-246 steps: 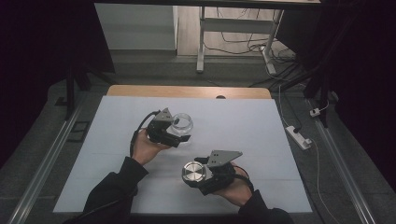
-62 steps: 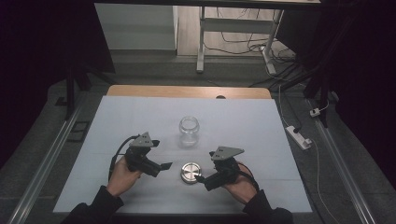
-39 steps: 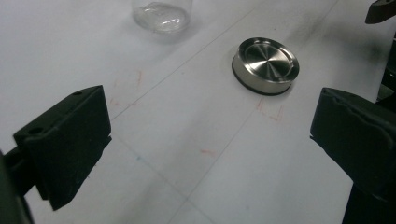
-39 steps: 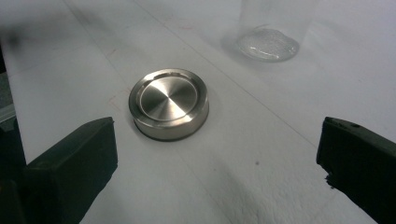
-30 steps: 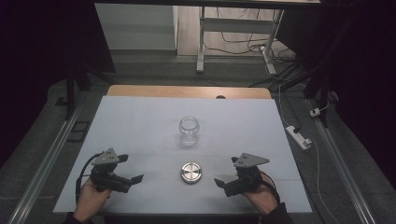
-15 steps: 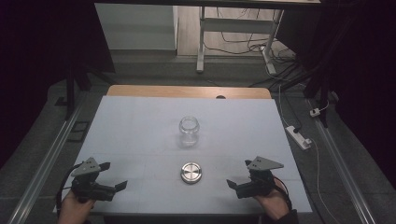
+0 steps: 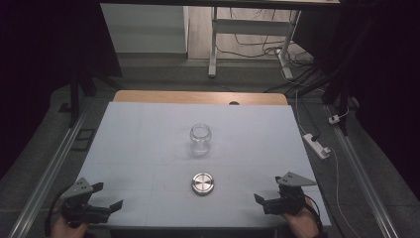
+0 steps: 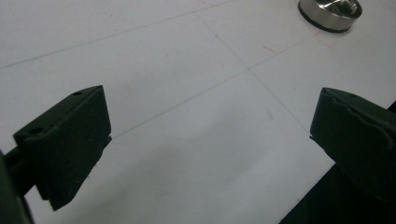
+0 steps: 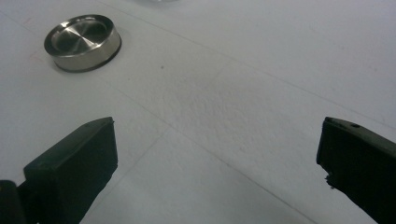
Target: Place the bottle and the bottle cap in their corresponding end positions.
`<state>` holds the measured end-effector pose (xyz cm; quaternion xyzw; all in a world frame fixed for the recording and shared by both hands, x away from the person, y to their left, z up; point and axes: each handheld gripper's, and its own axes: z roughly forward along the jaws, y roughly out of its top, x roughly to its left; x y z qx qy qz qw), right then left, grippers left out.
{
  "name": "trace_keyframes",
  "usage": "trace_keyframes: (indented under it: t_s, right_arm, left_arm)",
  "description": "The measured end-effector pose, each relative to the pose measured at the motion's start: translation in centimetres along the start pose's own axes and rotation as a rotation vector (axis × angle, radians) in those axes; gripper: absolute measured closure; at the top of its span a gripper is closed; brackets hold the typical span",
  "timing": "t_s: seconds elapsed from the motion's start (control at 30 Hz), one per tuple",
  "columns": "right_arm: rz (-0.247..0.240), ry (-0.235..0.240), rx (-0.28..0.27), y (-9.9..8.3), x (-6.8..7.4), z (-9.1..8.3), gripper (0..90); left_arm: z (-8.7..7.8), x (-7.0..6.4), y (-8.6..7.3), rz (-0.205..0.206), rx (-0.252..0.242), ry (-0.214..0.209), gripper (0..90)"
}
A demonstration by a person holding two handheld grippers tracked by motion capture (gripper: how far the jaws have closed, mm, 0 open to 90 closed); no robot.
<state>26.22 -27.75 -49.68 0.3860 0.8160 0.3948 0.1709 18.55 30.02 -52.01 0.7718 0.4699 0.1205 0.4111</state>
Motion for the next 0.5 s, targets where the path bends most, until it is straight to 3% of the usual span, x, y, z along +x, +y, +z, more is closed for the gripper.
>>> trace_keyframes:
  t_s: [0.1,0.3,0.5]
  right_arm:
    - [0.009,-0.006,0.015,-0.38,-0.08,-0.24,0.0]
    - [0.035,-0.011,0.008,-0.7,-0.14,-0.86,0.0]
    - [0.035,-0.013,0.021,-0.78,-0.12,-0.91,0.0]
  left_arm:
    - [-0.12,0.01,-0.37,-0.007,0.008,0.004,0.0]
    - [-0.19,-0.24,-0.93,0.006,0.052,0.053,0.0]
    - [-0.24,-0.08,-0.98,-0.018,0.056,0.052,0.0]
